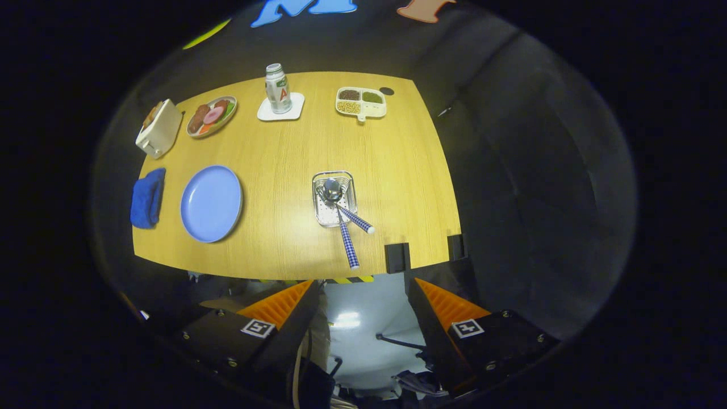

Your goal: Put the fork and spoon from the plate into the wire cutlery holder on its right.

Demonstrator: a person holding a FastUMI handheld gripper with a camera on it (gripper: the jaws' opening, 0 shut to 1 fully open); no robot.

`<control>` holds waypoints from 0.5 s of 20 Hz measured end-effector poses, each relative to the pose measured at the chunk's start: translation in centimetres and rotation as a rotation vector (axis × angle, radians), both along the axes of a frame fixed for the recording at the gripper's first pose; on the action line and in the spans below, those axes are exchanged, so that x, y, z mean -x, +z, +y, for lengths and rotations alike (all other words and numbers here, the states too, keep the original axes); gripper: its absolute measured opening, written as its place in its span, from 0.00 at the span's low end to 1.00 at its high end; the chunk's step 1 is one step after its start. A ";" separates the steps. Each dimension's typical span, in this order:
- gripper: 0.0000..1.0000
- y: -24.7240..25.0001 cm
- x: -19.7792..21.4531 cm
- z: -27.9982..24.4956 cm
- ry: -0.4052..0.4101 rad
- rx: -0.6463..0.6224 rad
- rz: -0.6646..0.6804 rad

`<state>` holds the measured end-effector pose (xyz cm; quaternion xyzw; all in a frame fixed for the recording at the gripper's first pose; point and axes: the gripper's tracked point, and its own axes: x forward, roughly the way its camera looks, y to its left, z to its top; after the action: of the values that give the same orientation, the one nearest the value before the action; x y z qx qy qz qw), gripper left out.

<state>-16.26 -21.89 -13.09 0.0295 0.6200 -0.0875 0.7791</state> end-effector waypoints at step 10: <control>0.97 4.2 -6.9 6.4 0.099 0.059 -0.783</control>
<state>-9.33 -15.50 -8.94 0.0082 0.2737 -0.0495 0.9605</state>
